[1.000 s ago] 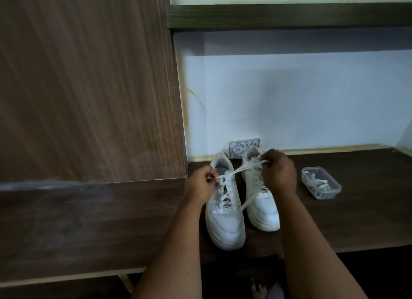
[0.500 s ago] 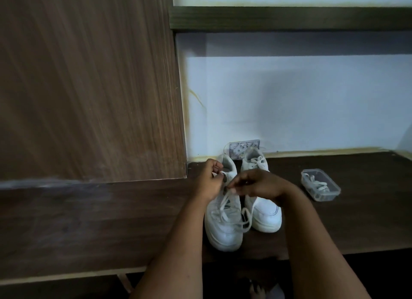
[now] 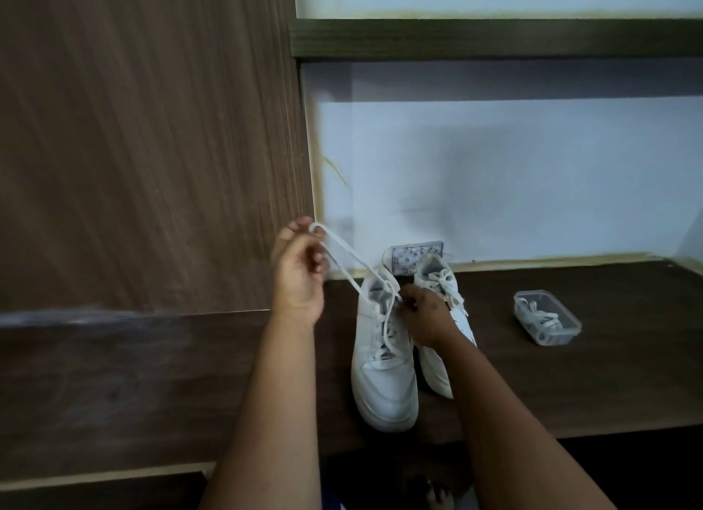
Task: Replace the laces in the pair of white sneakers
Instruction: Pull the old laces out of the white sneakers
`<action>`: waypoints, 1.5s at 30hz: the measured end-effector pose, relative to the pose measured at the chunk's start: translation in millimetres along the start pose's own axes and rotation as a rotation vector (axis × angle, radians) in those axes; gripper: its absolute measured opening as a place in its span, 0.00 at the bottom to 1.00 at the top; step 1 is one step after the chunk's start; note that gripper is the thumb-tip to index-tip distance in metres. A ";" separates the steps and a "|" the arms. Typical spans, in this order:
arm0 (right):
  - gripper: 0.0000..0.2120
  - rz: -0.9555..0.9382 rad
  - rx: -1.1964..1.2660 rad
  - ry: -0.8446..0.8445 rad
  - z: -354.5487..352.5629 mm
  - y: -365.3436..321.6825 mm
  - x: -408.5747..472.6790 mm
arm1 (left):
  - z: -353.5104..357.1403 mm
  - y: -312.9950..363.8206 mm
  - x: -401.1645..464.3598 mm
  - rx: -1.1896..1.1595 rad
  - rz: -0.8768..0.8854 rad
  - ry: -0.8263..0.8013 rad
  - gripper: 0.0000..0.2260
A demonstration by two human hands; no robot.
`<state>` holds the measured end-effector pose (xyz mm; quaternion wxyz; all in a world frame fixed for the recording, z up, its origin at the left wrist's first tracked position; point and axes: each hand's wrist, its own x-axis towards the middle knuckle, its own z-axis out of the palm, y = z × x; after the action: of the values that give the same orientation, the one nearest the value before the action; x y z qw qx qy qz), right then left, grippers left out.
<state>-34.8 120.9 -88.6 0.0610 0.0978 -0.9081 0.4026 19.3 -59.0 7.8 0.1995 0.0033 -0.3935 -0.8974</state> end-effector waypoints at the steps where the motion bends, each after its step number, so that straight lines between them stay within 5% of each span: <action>1: 0.05 0.063 0.128 -0.039 -2.6 -3.3 -0.4 | -3.0 12.3 -0.4 -0.053 0.039 0.017 0.12; 3: 0.09 0.182 0.575 -0.083 -12.0 -15.6 -2.2 | -12.6 31.7 -0.2 -0.174 0.088 0.045 0.09; 6: 0.10 0.336 1.198 0.074 -43.9 -35.8 -4.0 | -28.9 41.6 4.2 -0.154 0.095 0.118 0.07; 9: 0.13 0.312 1.396 0.243 -78.7 -45.7 -13.0 | -38.9 26.5 2.1 0.368 0.093 0.238 0.04; 12: 0.12 0.136 1.507 0.318 -102.9 -47.2 -26.7 | -48.1 -0.5 -1.1 0.907 -0.005 0.071 0.07; 14: 0.08 0.046 1.330 0.235 -116.4 -41.8 -24.7 | -51.3 -13.1 -6.3 1.320 -0.300 -0.189 0.17; 16: 0.02 0.036 0.740 -0.107 -124.4 -38.3 -23.3 | -50.3 -15.4 -15.9 1.529 -0.657 -0.349 0.23; 17: 0.08 0.045 0.360 -0.326 -123.8 -34.7 -23.6 | -50.3 -15.6 -18.6 1.559 -0.757 -0.354 0.26; 19: 0.14 0.118 -0.268 -0.603 -114.1 -32.1 -29.6 | -48.1 -13.3 -19.3 1.576 -0.769 -0.288 0.26; 21: 0.18 0.145 -0.567 -0.609 -99.4 -33.9 -37.2 | -49.5 -13.8 -12.2 1.599 -0.654 -0.128 0.19; 24: 0.14 0.026 -0.470 -0.364 -81.9 -35.4 -36.3 | -52.0 -23.9 -2.8 1.583 -0.554 0.094 0.10; 27: 0.07 -0.065 -0.160 -0.065 -59.4 -40.9 -33.2 | -46.8 -38.5 4.3 1.671 -0.364 0.096 0.08; 32: 0.11 -0.115 -0.123 0.099 -24.0 -36.1 -14.8 | -20.3 -59.5 4.5 1.634 -0.193 0.044 0.14; 34: 0.11 -0.140 -0.168 0.121 -17.6 -37.6 -8.6 | -13.7 -71.0 0.8 1.636 -0.168 0.044 0.14; 38: 0.18 -0.121 -0.500 -0.090 8.9 -20.7 5.0 | -6.3 -90.9 6.4 1.685 -0.157 0.032 0.21; 45: 0.15 -0.095 -0.250 0.038 14.9 -14.8 7.3 | -12.0 -90.6 23.9 1.553 -0.378 0.010 0.32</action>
<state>-39.0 99.2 -86.5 0.1090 0.1246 -0.9442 0.2846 -32.9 -20.8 -61.0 -0.0138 0.2119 -0.8980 -0.3854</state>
